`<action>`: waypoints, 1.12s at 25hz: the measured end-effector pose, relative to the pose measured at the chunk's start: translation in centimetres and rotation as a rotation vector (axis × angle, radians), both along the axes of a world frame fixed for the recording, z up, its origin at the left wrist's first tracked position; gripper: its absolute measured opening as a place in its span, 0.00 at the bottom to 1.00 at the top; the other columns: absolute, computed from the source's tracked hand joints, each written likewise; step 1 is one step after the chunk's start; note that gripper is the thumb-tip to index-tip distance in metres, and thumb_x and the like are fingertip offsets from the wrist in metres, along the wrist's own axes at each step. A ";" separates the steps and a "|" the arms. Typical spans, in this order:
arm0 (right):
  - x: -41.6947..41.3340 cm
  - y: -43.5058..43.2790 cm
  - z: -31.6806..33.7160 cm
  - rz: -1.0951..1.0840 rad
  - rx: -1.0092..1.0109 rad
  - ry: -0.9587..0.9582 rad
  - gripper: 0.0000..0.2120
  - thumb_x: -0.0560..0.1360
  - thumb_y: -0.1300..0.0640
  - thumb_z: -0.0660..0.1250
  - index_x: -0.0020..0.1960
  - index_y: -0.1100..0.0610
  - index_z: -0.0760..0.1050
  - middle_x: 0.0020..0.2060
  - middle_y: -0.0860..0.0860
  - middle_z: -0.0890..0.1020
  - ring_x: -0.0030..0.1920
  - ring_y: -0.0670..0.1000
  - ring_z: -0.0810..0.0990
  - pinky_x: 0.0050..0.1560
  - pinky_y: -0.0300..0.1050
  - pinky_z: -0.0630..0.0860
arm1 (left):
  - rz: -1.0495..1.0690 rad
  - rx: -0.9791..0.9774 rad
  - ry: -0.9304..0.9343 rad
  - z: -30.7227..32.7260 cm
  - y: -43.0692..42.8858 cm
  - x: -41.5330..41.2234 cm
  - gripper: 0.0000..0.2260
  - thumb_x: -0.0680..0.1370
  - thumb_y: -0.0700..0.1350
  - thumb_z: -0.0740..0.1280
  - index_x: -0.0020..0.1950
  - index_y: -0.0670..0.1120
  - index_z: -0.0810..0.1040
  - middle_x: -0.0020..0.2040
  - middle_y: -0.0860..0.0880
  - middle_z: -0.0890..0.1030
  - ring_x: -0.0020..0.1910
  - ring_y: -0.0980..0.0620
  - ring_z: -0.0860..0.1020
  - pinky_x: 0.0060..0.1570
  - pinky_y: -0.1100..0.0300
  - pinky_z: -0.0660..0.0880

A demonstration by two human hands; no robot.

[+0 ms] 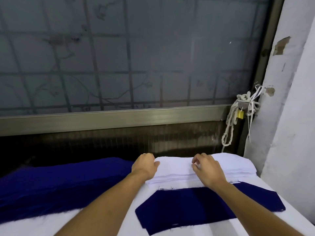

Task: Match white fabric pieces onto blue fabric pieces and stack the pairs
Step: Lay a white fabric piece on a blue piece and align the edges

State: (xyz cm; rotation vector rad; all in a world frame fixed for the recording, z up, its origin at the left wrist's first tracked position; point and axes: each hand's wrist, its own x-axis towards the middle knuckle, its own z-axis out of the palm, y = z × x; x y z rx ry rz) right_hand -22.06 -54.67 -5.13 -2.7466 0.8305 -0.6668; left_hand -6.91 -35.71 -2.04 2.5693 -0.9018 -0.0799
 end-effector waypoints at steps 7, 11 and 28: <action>3.2 -1.7 -2.0 0.004 -0.047 0.035 0.08 0.80 0.45 0.64 0.57 0.44 0.75 0.58 0.45 0.77 0.56 0.46 0.73 0.59 0.42 0.74 | 0.103 -0.044 0.162 -0.8 -2.3 3.0 0.10 0.75 0.52 0.76 0.50 0.47 0.85 0.51 0.49 0.84 0.52 0.47 0.82 0.53 0.50 0.81; 3.4 -1.1 -2.2 -0.011 -0.063 0.040 0.10 0.81 0.45 0.63 0.61 0.45 0.74 0.60 0.45 0.75 0.58 0.47 0.72 0.61 0.42 0.71 | -0.026 -0.046 0.105 -1.0 -2.2 2.6 0.08 0.79 0.51 0.72 0.49 0.47 0.82 0.48 0.49 0.83 0.49 0.49 0.81 0.52 0.50 0.81; 1.7 4.5 5.5 0.141 0.014 -0.080 0.07 0.80 0.55 0.68 0.45 0.51 0.84 0.44 0.46 0.85 0.52 0.47 0.76 0.55 0.42 0.58 | -0.134 -0.230 -0.183 6.2 3.5 -2.4 0.09 0.84 0.50 0.64 0.50 0.48 0.80 0.47 0.51 0.82 0.47 0.49 0.80 0.48 0.49 0.79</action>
